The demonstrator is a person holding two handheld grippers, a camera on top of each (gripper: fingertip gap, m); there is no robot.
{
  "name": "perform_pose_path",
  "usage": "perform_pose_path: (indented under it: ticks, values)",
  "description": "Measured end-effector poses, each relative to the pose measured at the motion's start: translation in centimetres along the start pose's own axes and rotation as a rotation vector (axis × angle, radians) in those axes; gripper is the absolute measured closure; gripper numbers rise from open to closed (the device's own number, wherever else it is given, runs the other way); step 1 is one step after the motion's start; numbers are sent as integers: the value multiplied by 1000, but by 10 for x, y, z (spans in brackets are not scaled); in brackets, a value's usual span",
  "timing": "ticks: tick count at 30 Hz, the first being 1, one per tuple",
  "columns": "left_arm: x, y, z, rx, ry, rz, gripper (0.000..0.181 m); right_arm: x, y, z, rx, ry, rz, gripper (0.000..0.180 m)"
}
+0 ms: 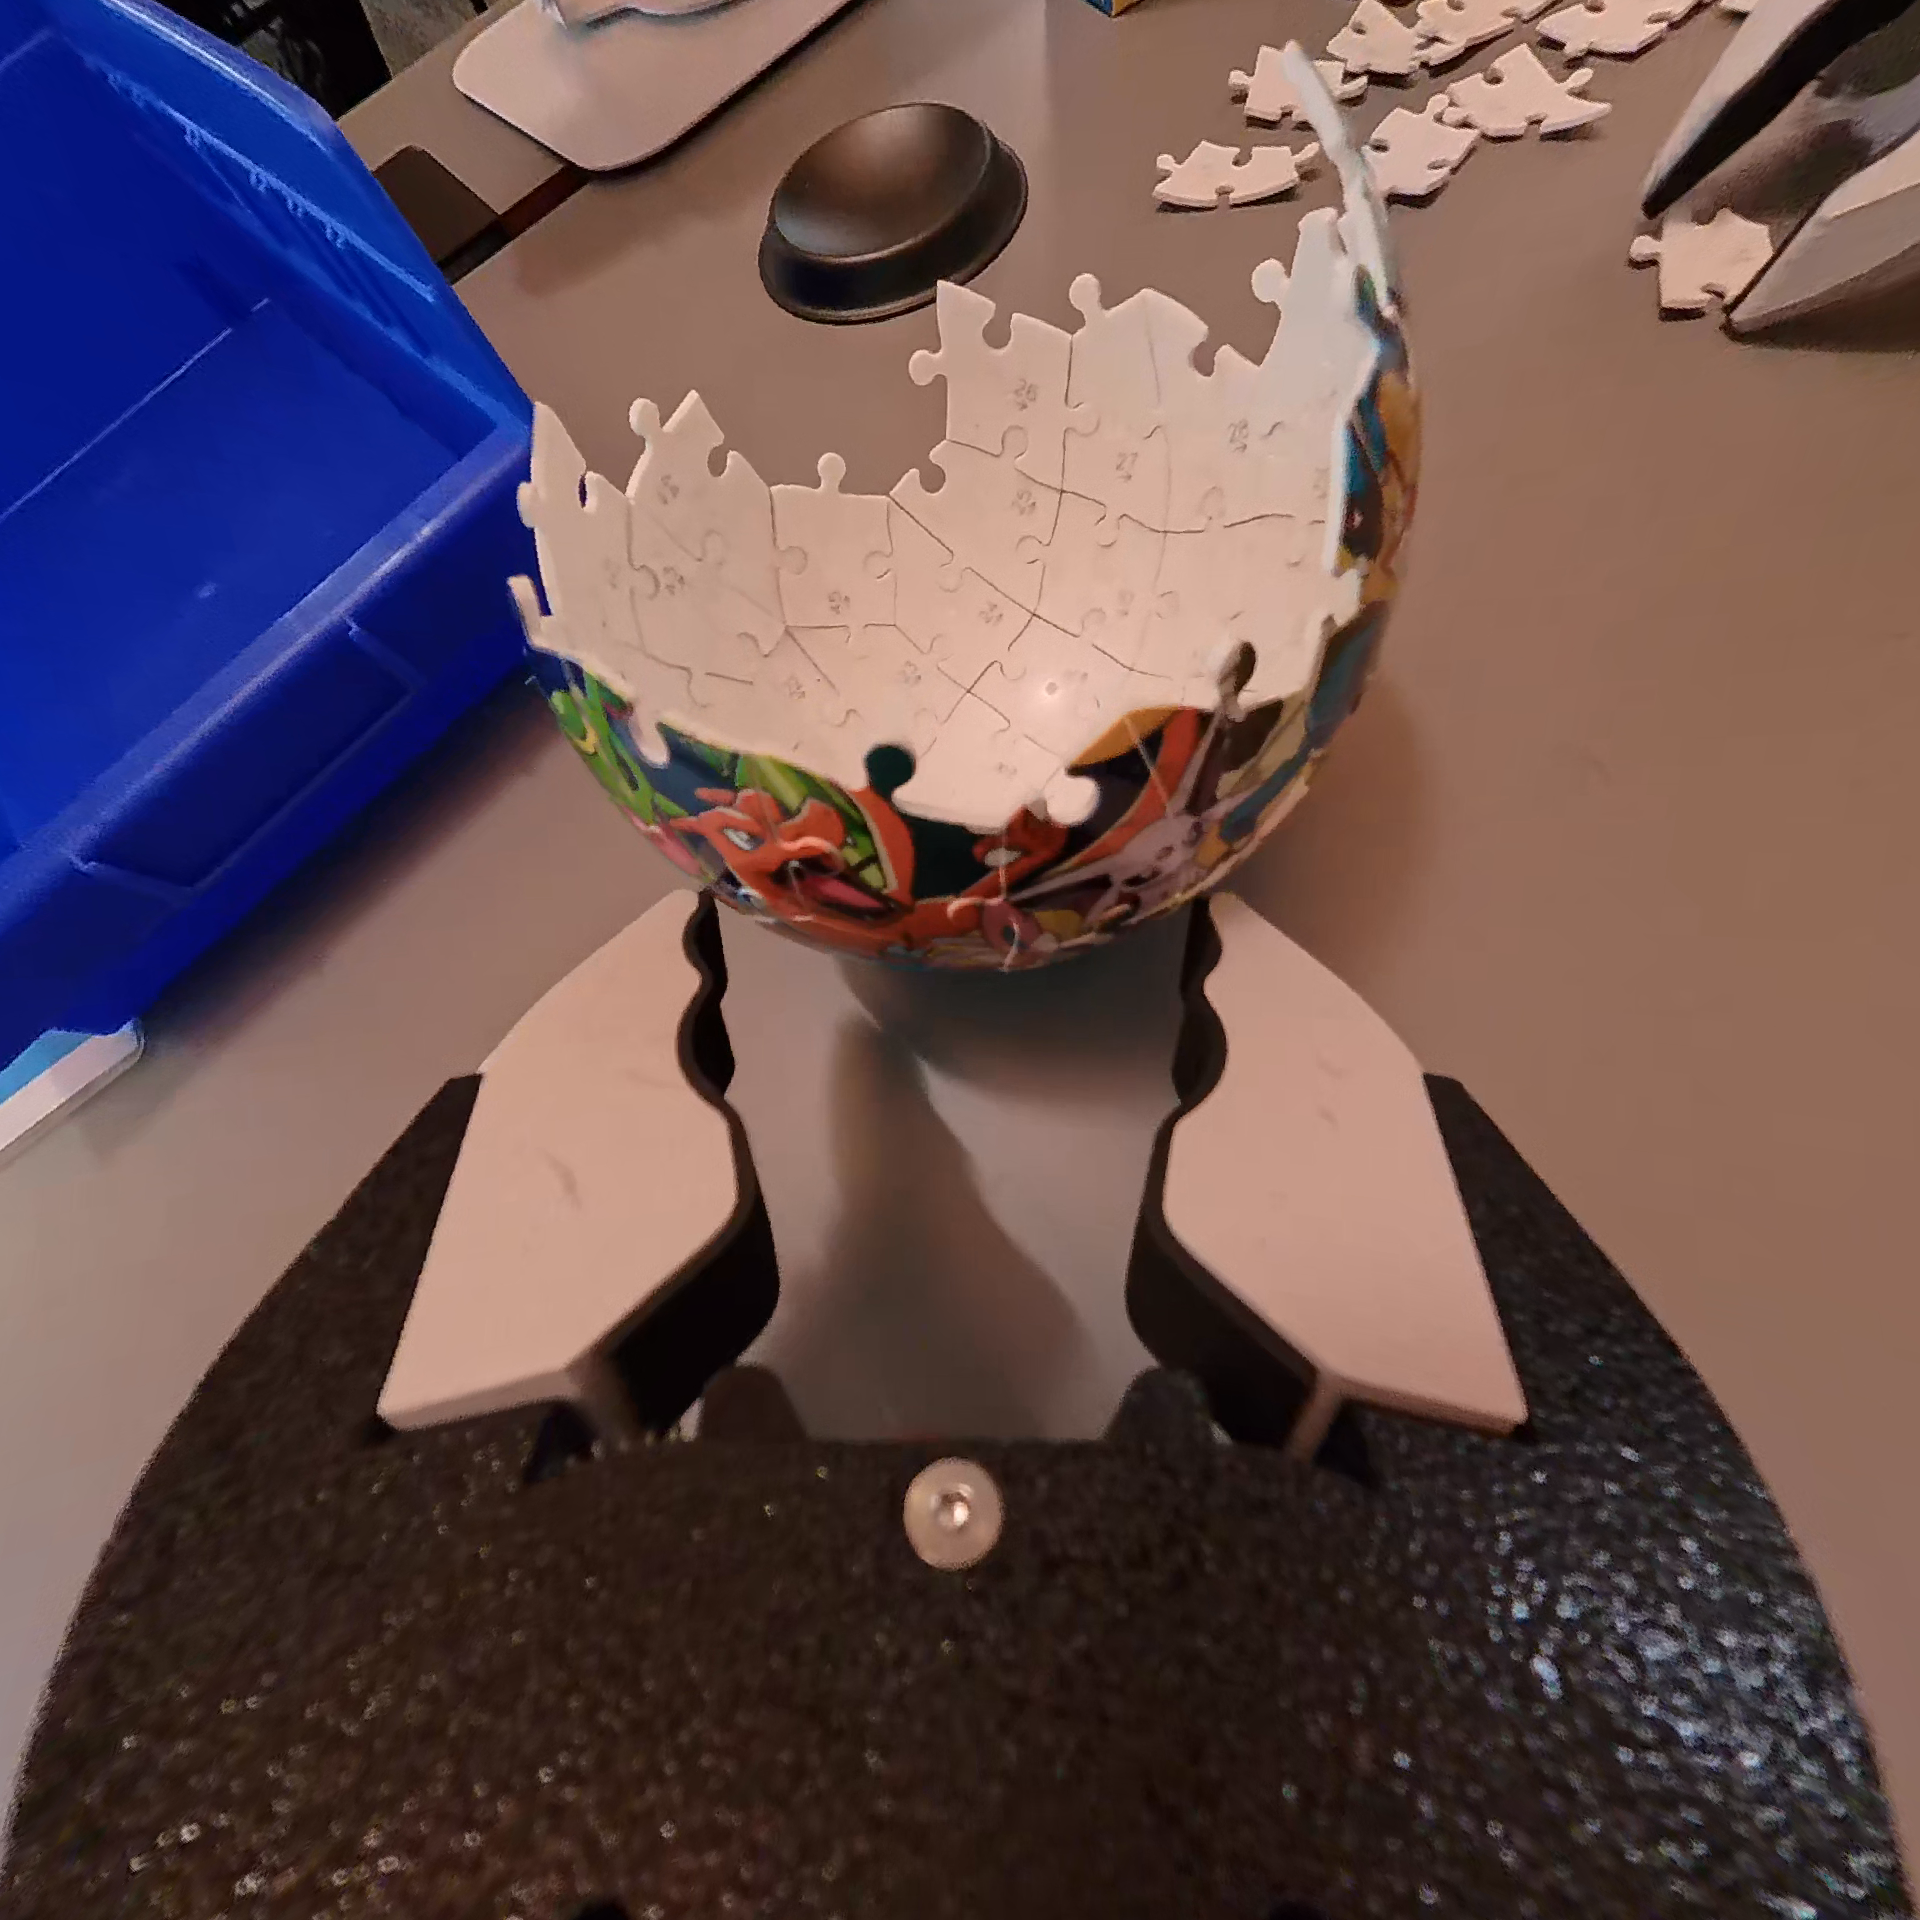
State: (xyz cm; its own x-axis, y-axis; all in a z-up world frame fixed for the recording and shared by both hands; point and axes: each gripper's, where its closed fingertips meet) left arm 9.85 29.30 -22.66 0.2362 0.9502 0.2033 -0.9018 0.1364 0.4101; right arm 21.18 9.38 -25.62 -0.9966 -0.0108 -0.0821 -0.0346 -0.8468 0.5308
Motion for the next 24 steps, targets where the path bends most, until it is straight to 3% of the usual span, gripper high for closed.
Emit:
perform_pose_path:
  ticks: [6,11,15,24]
  values:
    - [-1,2,1,0,-13,3,95,4,0,-1,4,-20,14,153]
    - [-2,6,0,6,-41,5,93,-6,5,-1,-3,29,-71,128]
    - [-3,8,-1,3,-48,-3,91,-4,11,-3,-10,-51,-57,126]
    - [-2,8,-6,0,-32,-2,87,-1,10,-7,15,-49,-27,137]
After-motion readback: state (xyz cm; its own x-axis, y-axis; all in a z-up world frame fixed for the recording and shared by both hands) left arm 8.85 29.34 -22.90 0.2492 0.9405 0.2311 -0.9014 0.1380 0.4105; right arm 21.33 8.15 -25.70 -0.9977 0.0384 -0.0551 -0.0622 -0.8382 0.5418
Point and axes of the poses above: each gripper's, where its closed fingertips meet, y back along the fingers, z out of its top, x = y × z across the jaws, and after that the axes turned 13 degrees about -x, right-handed
